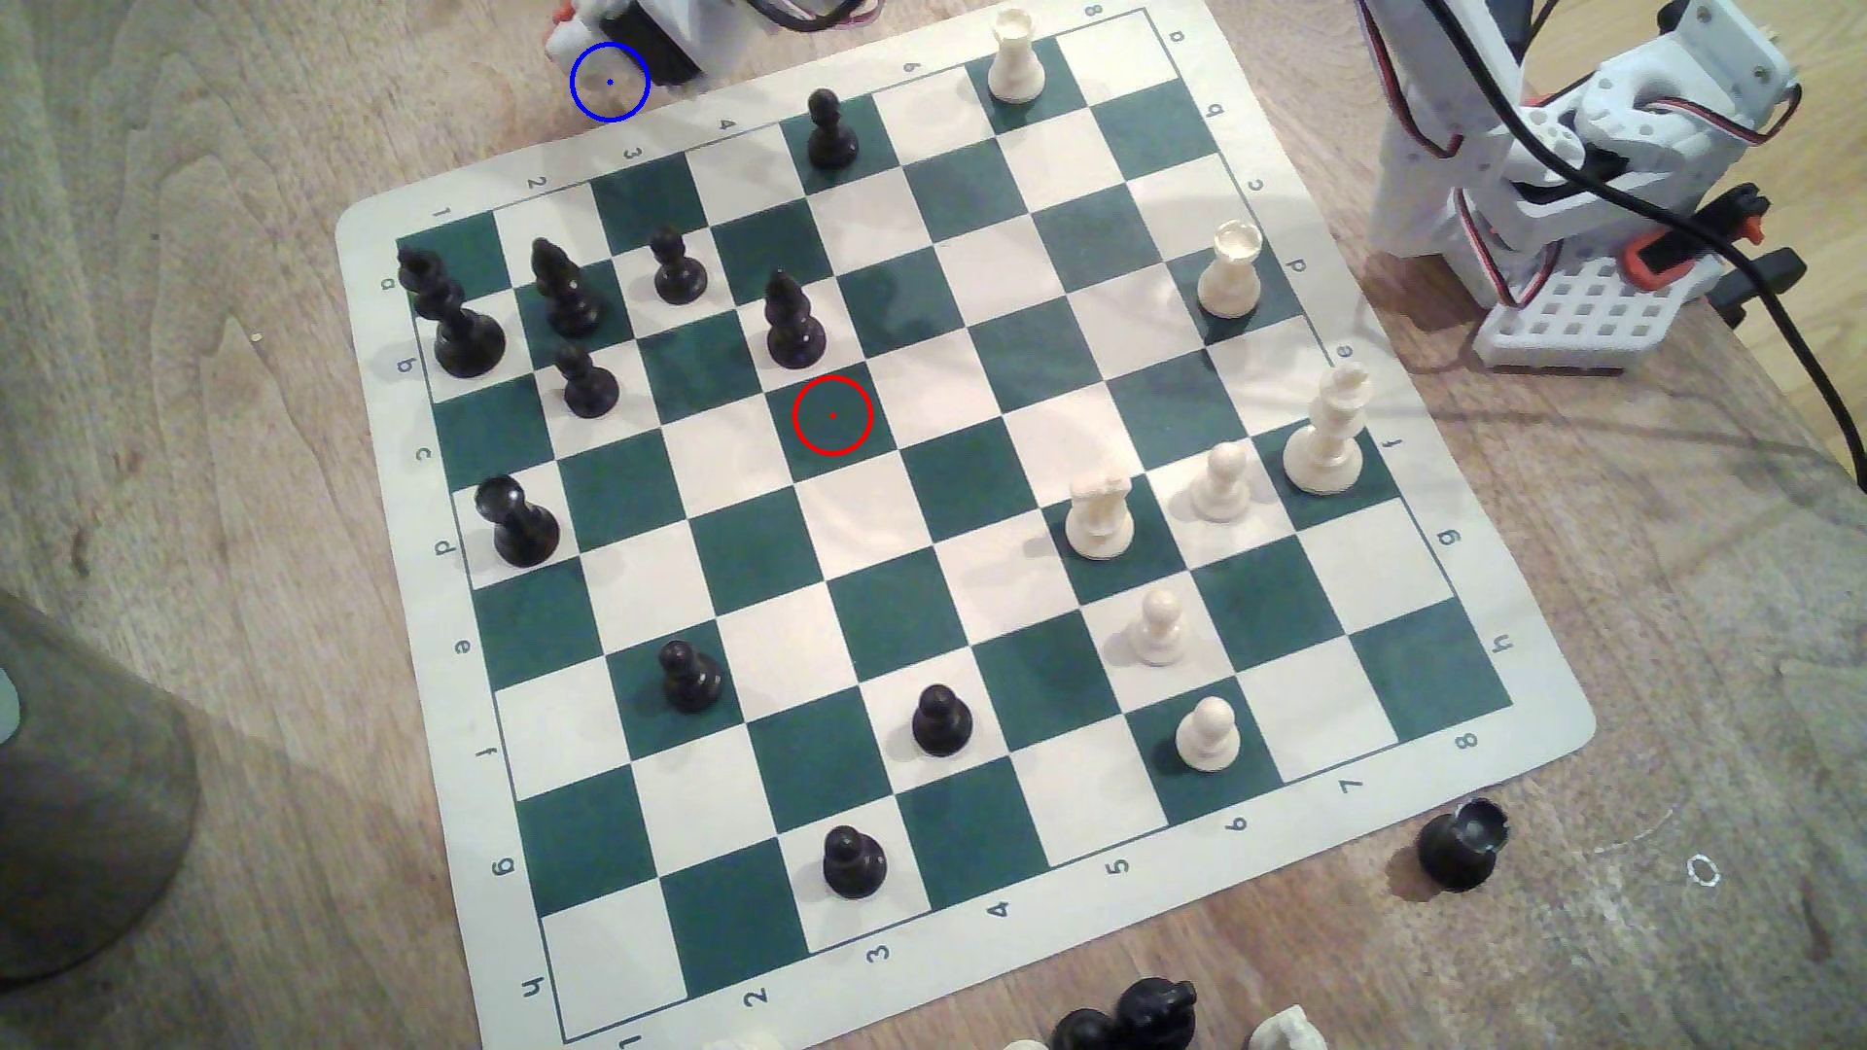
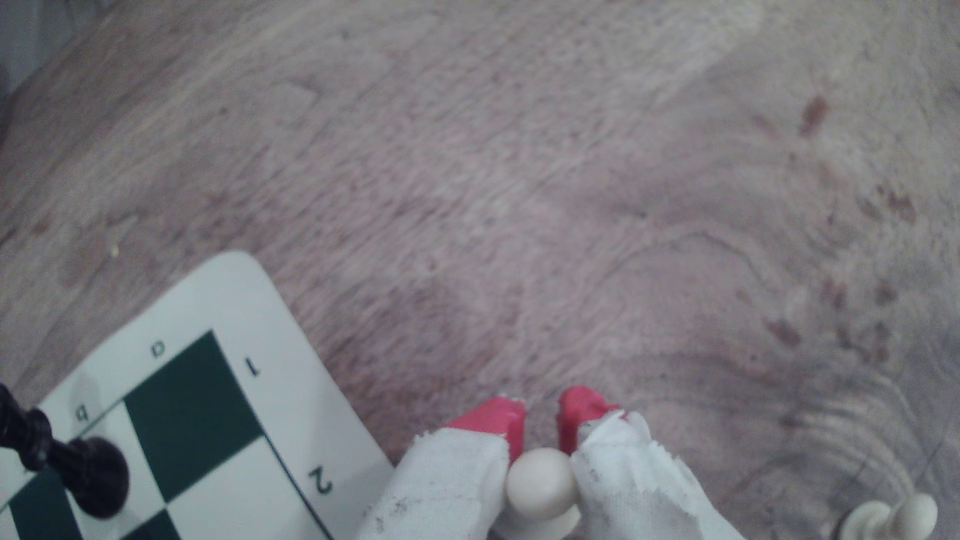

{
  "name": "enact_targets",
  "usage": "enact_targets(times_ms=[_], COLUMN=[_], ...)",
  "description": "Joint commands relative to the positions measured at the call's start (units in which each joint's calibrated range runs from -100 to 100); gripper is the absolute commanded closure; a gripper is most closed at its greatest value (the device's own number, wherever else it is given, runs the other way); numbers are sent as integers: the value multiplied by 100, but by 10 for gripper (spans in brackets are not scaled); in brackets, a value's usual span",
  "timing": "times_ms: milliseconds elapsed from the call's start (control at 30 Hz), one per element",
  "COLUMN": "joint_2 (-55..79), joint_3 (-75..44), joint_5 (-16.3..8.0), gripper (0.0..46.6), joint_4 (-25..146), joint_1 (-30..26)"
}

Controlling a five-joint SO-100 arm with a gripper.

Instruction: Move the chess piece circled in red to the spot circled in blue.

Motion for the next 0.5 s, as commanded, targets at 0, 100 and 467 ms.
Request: enact_targets(times_ms=[0, 100, 467], joint_2=[-29, 64, 141], joint_3=[-436, -445, -517], joint_5=[24, 24, 15], gripper=[460, 460, 351], joint_4=[-146, -179, -155], joint_1=[30, 14, -2])
